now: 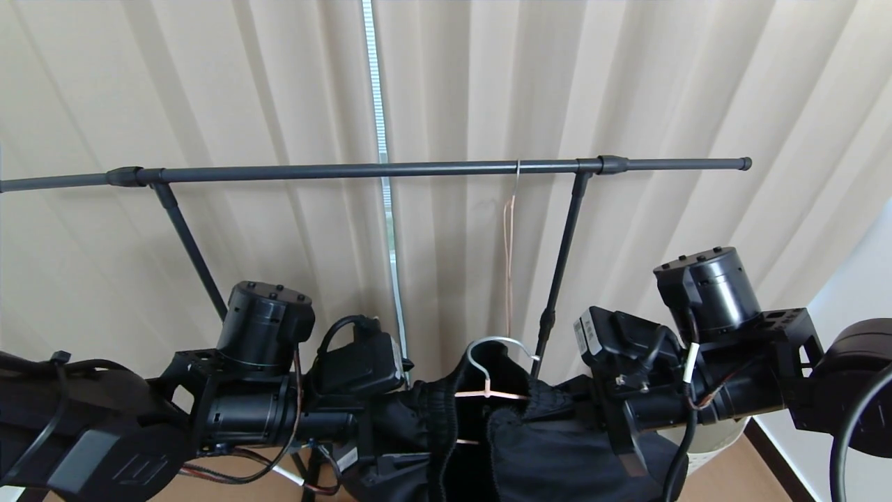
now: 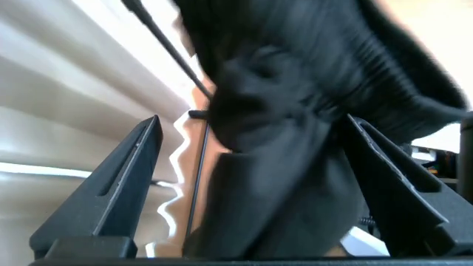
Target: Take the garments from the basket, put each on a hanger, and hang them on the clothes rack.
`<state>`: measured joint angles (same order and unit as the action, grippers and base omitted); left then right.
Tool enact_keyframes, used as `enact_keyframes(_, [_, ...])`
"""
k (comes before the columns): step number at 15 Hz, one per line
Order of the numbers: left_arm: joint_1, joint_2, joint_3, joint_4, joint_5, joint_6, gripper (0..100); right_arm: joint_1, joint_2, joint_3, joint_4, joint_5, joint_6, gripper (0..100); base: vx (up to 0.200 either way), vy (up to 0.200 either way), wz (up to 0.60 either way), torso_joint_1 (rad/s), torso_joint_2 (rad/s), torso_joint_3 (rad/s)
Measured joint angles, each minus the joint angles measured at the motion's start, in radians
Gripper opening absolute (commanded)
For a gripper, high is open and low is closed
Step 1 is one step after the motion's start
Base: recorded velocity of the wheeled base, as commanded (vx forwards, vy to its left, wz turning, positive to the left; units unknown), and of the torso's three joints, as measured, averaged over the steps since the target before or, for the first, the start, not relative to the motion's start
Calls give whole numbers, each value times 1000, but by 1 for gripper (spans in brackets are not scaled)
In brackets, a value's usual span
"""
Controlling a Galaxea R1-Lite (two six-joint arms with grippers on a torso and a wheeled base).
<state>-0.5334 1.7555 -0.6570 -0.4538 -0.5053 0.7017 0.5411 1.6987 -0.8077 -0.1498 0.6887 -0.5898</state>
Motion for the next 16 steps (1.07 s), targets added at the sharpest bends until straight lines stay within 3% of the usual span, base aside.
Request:
enact_keyframes(8, [100,18,20,-1,-6,4,100,2,-32,16,-1,33,-2,0,0,0,0,0,0,0])
enact_keyframes(11, [80,-1,24,-1,-10,3,100,3,-29,16,-3,71,-1,0,0,0,0,0,0,0])
enact_keyframes(16, [25,-24,15,-1,-10,1,100,3,-26,15,-3,74,-1,0,0,0,0,0,0,0])
